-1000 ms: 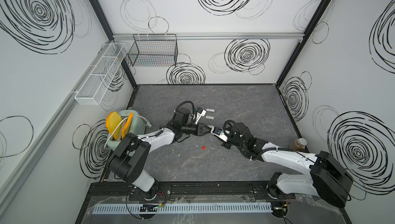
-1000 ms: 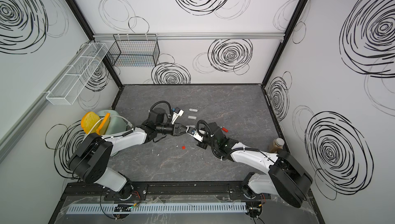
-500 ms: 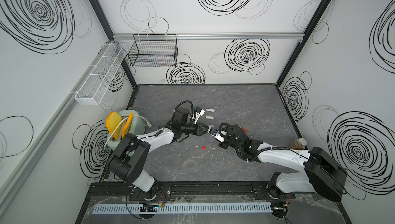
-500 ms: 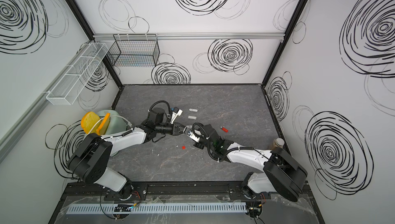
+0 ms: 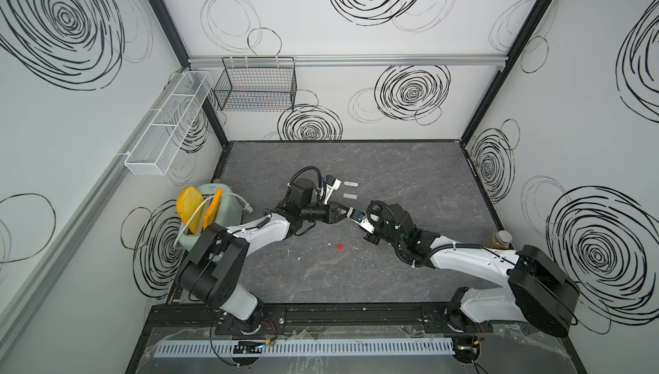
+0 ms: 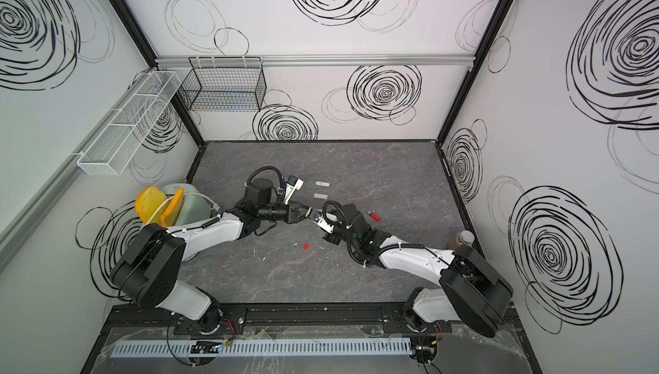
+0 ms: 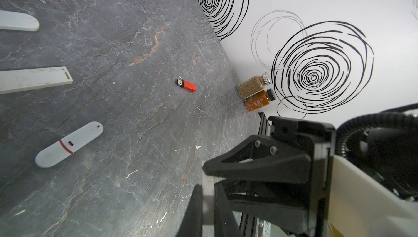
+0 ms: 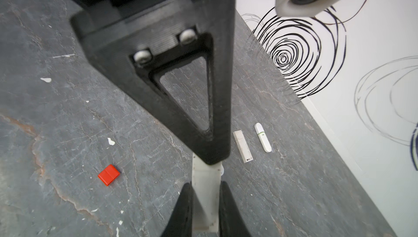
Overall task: Close the usb drive cover
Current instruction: Close the cover of the USB drive.
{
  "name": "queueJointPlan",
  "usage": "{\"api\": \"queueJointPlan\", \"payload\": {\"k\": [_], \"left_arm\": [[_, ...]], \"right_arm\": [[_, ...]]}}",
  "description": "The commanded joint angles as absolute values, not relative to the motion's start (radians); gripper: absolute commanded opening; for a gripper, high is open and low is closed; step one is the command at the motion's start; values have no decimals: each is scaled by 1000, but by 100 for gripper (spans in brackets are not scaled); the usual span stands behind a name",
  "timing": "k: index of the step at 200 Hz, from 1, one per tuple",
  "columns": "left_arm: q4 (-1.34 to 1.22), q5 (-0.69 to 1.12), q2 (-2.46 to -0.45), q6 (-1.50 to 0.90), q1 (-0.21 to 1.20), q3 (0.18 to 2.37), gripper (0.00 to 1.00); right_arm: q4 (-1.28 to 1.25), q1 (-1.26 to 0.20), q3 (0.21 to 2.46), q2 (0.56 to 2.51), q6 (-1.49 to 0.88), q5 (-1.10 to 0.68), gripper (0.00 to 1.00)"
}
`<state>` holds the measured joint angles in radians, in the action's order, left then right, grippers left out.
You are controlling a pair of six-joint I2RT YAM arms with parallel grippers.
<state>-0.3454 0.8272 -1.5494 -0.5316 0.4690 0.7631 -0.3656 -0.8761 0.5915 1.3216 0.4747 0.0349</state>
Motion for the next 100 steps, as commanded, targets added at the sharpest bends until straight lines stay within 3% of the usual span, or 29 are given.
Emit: {"api": "queueJointPlan", "payload": {"k": [1,40,69,100], "left_arm": [[-348,877,-1562,-534,515,760,0],[-354,874,-1557,-536,516,753,0],[-366,852,-1552,-554,494,748,0],[-404,806,-1537,-586,441,725,0]], "right_arm": [[-737,-976,631,1298,585,-104,0],[-692,-918,666,1297,498,-94,0],[-587,-875,635,1268,459,-70,35],[-460,-848,542,1158,440,-51,45]]}}
